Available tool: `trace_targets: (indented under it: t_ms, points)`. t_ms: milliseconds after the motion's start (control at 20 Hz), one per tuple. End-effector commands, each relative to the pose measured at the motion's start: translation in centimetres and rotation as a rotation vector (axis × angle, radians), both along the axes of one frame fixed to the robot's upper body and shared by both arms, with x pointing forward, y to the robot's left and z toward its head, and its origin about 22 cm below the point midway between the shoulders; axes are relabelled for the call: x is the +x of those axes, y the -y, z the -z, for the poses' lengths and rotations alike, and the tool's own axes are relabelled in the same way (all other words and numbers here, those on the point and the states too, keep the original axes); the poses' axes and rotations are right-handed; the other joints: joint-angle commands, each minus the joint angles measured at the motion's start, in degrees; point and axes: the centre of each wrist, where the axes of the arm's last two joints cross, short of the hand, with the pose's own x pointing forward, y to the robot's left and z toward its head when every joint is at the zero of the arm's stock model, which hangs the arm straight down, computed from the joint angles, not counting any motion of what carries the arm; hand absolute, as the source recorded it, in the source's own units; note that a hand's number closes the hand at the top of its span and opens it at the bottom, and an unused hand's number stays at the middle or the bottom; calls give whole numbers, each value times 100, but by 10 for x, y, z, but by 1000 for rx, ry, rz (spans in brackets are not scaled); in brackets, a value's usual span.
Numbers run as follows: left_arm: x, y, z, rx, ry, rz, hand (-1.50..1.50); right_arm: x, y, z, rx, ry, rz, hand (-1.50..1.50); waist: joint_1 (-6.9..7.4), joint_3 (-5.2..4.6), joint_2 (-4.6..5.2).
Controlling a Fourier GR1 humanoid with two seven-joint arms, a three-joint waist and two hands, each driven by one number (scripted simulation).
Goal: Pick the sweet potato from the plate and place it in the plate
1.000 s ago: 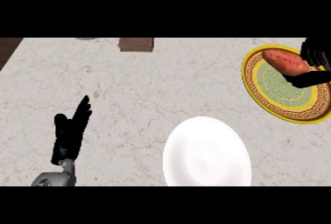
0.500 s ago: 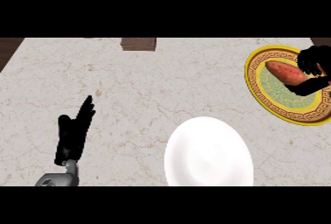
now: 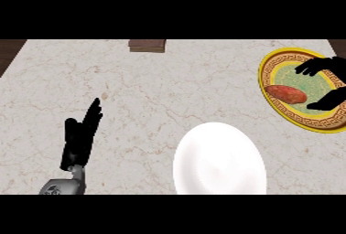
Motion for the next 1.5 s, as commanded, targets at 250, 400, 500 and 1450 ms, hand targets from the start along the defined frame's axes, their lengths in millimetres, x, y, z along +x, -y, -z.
trace_targets:
  t_ms: [250,400,500,1450]
  points:
    - [-1,-11,-5,8,1,-22,0,-6,24,-10,639,195,-39,-150,-92,9,-21]
    - [-1,-7,-4,-20,-1,-21,0,-18,43,-8,748,175,17,-150,-29,9,10]
    - [5,-14,-13,11,0,-5,0,-22,55,-20,800,128,10,-150,-22,8,13]
    - [5,-1,-5,-14,13,2,0,-52,69,20,787,122,-27,-150,1,14,38]
